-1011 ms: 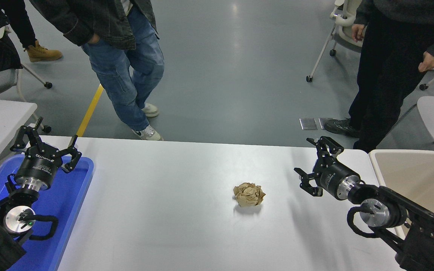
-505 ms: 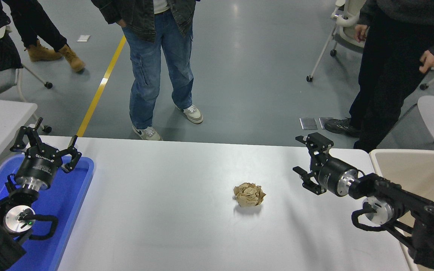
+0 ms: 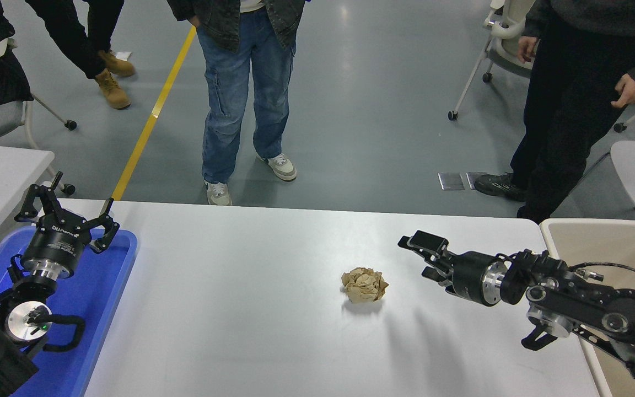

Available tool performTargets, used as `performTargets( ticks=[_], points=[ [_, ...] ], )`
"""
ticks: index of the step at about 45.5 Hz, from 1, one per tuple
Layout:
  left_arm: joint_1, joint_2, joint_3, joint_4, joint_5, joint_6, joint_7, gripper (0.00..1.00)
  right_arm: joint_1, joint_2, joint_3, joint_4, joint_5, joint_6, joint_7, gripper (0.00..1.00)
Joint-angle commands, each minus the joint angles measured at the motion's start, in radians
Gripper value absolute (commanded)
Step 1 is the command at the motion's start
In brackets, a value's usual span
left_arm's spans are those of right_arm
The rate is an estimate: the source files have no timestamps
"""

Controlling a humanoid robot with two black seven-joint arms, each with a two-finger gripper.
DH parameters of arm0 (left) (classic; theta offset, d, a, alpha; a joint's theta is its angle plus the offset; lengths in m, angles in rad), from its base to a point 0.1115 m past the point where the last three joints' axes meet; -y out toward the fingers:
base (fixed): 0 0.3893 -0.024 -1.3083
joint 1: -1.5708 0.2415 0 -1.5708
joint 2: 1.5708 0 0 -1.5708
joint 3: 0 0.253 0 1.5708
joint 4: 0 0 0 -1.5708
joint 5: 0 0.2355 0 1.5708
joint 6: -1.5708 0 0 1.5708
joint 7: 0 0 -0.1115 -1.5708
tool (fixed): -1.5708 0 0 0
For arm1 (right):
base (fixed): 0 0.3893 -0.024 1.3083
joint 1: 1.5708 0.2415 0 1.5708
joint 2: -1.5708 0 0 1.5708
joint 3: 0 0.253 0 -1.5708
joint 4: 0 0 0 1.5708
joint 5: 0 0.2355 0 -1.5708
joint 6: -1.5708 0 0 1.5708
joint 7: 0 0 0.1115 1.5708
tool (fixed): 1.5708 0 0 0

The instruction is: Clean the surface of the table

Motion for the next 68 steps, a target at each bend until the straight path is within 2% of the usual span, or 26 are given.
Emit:
performTargets(
  ticks=[1, 8, 15, 24, 33, 43, 68],
  points=[
    [0.0, 0.0, 0.001, 0.0, 0.0, 0.0, 0.0, 1.0, 0.141, 0.066, -0.202, 0.002, -0.063, 0.001, 0.001, 1.0],
    [0.0, 0.0, 0.001, 0.0, 0.0, 0.0, 0.0, 1.0, 0.236, 0.175, -0.322, -0.055, -0.066, -0.005, -0.002, 0.99],
    [0.0, 0.0, 0.001, 0.0, 0.0, 0.0, 0.0, 1.0, 0.266, 0.258, -0.372, -0.132, -0.074, -0.005, 0.0, 0.99],
    [0.0, 0.0, 0.001, 0.0, 0.0, 0.0, 0.0, 1.0, 0.276, 0.359, -0.406, -0.261, -0.184, -0.013, 0.003, 0.98],
    [0.0, 0.0, 0.001, 0.0, 0.0, 0.0, 0.0, 1.0, 0.277, 0.375, -0.405, -0.342, -0.269, -0.043, 0.006, 0.98],
    [0.0, 0.0, 0.001, 0.0, 0.0, 0.0, 0.0, 1.0, 0.268, 0.379, -0.406, -0.35, -0.396, -0.106, 0.024, 0.98],
    [0.0, 0.0, 0.001, 0.0, 0.0, 0.0, 0.0, 1.0, 0.191, 0.409, -0.409, -0.408, -0.534, -0.146, 0.066, 0.98]
  ],
)
